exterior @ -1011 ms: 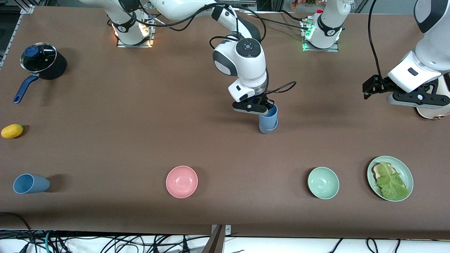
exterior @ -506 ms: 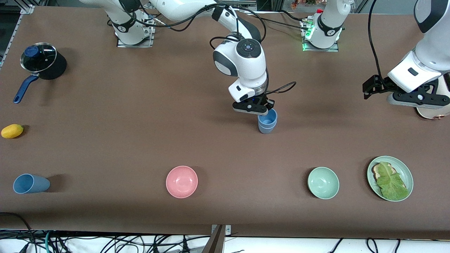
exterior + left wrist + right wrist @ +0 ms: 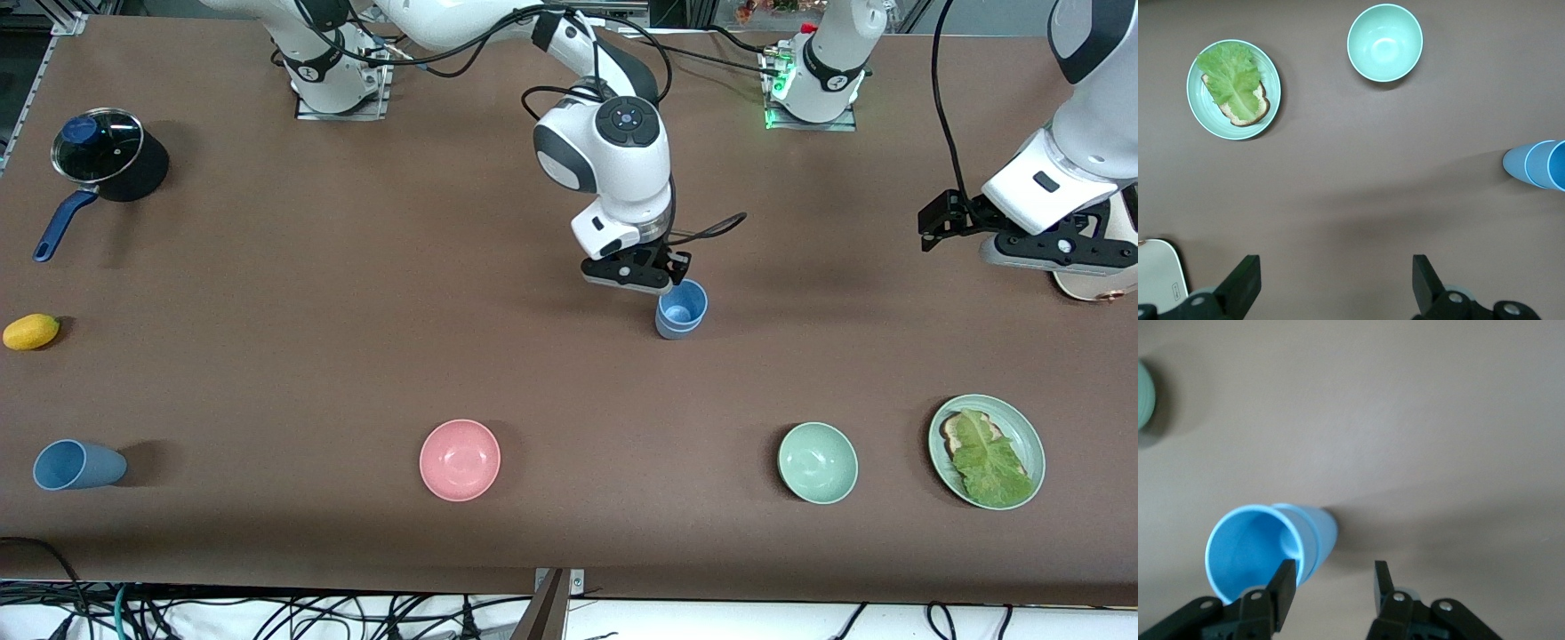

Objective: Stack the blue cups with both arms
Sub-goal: 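Open the right gripper and withdraw it toward the pink bowl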

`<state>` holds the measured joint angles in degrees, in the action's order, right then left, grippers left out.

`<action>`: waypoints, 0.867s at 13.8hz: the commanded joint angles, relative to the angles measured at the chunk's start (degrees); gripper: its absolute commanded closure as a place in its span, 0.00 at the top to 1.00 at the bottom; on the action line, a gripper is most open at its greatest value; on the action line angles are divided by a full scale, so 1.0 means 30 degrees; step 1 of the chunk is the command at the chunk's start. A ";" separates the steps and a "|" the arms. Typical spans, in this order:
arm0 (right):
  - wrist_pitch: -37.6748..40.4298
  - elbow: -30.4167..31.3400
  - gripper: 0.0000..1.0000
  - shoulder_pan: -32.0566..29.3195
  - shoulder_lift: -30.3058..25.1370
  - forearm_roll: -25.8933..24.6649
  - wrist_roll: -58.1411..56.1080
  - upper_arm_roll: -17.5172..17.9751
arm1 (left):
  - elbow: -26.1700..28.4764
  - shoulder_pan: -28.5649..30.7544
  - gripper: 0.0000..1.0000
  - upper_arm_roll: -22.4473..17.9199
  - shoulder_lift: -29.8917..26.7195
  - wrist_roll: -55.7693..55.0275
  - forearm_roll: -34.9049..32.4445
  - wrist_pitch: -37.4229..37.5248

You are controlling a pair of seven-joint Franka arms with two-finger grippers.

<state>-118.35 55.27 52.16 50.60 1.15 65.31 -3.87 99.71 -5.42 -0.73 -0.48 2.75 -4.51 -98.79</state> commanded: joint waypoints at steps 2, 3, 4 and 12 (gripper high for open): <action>0.3698 0.0063 0.77 -0.1766 -0.2065 -0.0119 -0.4352 0.0176 | -0.0043 0.0109 1.00 0.0037 -0.0103 0.0429 0.0097 0.0207; 0.4664 0.0151 0.81 -0.2438 -0.2391 -0.0090 -0.5642 0.0088 | -0.0043 0.0109 1.00 0.0009 -0.0103 0.0429 0.0097 0.0207; 0.5486 0.0326 0.86 -0.3082 -0.2916 -0.0032 -0.6903 0.0058 | -0.0043 0.0109 1.00 0.0008 -0.0103 0.0400 0.0097 0.0207; 0.6284 0.8578 0.99 -0.8035 -1.0147 0.0115 -1.4908 0.0029 | -0.0043 0.0109 1.00 0.0008 -0.0103 0.0400 0.0097 0.0207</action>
<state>-99.28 69.37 30.30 29.60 1.23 24.35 -4.59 99.71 -5.30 -0.73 -0.46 2.76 -4.51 -98.79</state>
